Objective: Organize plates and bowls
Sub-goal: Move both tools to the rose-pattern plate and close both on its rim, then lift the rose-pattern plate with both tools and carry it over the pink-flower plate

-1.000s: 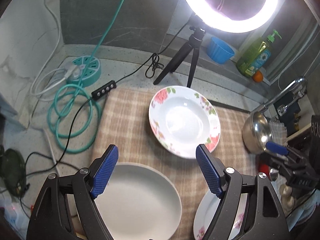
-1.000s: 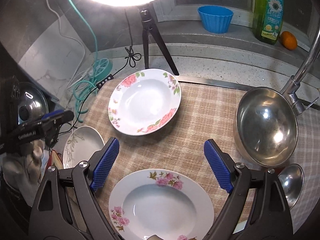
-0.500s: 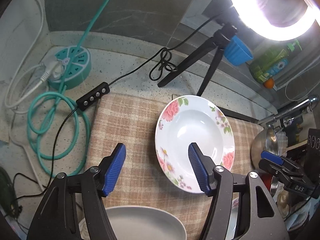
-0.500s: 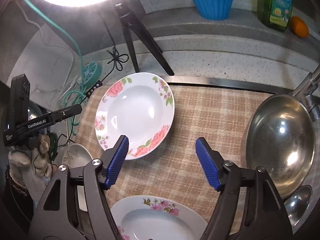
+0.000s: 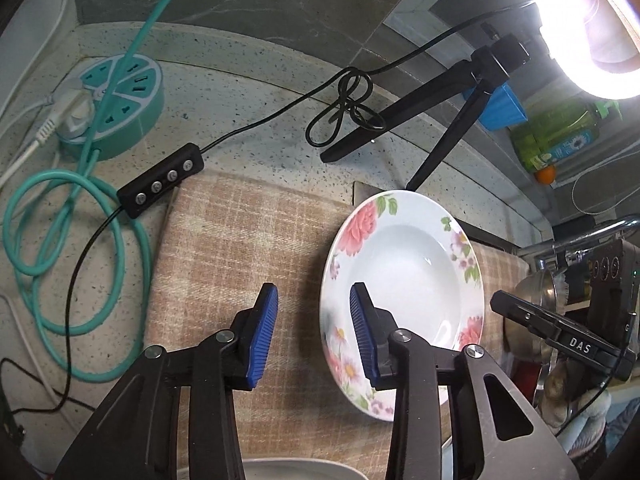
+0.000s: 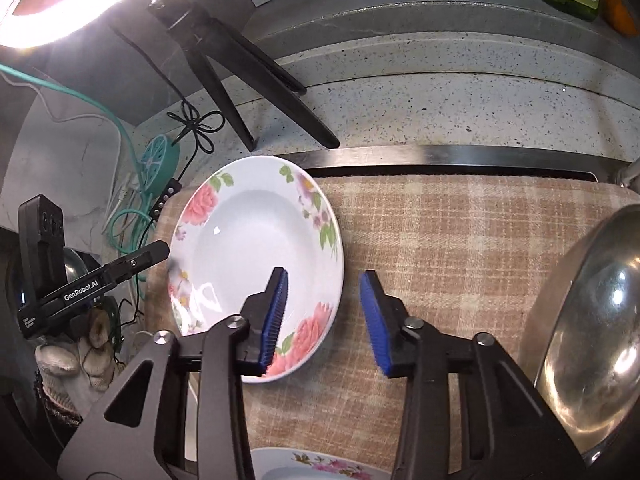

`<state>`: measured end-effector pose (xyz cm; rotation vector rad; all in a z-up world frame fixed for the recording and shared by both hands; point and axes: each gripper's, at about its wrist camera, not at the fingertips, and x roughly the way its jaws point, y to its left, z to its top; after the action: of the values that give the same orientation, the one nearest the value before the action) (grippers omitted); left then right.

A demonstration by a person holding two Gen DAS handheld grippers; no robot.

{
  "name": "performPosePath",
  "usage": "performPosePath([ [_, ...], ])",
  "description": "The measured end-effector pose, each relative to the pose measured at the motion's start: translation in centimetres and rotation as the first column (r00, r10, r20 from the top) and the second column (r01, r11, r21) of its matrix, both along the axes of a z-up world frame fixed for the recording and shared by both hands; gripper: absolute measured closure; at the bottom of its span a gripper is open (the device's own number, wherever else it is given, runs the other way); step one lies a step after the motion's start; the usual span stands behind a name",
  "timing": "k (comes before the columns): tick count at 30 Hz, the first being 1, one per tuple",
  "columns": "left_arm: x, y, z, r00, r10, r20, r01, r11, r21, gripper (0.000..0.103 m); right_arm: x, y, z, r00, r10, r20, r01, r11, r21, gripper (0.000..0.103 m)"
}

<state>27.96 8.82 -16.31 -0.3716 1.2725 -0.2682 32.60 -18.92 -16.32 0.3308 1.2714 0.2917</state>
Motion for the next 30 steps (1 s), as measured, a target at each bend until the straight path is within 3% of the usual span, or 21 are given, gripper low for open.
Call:
performPosePath([
  [15,0.7,-1.0,-1.6,1.0,-0.021,-0.014,0.021,1.0,-0.024,0.09,0.9,0.1,-1.8,0.999,0.012,-0.034,-0.012,1.0,0.006,0.088],
  [30,0.2,-2.0,-1.4,0.999,-0.041,-0.025,0.042,0.999,0.012,0.09,-0.2,0.6,-1.9,0.998,0.033,-0.046,-0.033,0.999,-0.003,0.09],
])
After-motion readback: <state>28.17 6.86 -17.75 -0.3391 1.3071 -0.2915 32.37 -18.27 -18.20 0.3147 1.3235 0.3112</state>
